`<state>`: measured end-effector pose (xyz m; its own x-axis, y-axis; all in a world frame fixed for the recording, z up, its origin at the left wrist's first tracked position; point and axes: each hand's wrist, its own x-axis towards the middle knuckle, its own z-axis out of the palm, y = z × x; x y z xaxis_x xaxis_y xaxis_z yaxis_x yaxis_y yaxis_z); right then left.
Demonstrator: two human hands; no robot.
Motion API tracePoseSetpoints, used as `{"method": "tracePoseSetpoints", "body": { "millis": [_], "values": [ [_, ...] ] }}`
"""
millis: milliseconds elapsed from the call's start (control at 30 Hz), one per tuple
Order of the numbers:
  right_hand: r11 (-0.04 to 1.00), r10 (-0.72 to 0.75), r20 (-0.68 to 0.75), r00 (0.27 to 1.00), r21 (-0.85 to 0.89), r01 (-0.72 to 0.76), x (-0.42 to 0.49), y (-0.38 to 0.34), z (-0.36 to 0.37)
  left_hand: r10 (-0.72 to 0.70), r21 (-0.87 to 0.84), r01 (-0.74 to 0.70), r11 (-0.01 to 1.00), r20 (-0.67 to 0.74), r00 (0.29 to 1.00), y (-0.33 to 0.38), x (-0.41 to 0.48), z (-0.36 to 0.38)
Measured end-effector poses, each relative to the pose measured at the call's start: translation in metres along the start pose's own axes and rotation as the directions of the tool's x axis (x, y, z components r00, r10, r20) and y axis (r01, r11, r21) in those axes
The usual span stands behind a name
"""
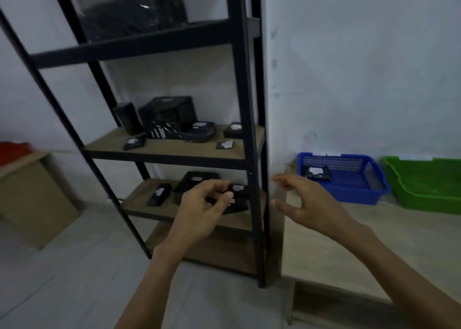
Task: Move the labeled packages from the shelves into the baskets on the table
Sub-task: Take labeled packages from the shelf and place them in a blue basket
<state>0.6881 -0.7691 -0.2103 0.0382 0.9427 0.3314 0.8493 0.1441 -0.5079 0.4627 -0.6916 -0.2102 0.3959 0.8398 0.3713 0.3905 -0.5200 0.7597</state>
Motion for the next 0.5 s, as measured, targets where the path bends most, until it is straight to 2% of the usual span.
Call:
{"method": "tracePoseSetpoints", "body": {
  "millis": [200, 333, 433, 500],
  "values": [
    [0.999, -0.036, -0.060, 0.998, -0.027, 0.035, -0.009, -0.120, 0.045, 0.087, 0.067, -0.085, 0.994, -0.022, 0.996, -0.031, -0.057, -0.117],
    [0.998, -0.053, -0.062, 0.997, -0.037, 0.050, -0.005, -0.192, 0.066, 0.097, 0.068, -0.097, 0.993, 0.003, 0.995, -0.045, -0.074, -0.182],
    [0.994, -0.088, -0.053, 0.995, -0.066, 0.085, 0.010, -0.231, 0.073, 0.105, 0.065, -0.108, 0.992, 0.047, 0.993, -0.052, -0.077, -0.223],
    [0.990, -0.121, -0.061, 0.991, -0.082, 0.116, 0.028, -0.249, 0.077, 0.099, 0.083, -0.101, 0.991, 0.024, 0.995, -0.060, -0.069, -0.248]
  ]
}}
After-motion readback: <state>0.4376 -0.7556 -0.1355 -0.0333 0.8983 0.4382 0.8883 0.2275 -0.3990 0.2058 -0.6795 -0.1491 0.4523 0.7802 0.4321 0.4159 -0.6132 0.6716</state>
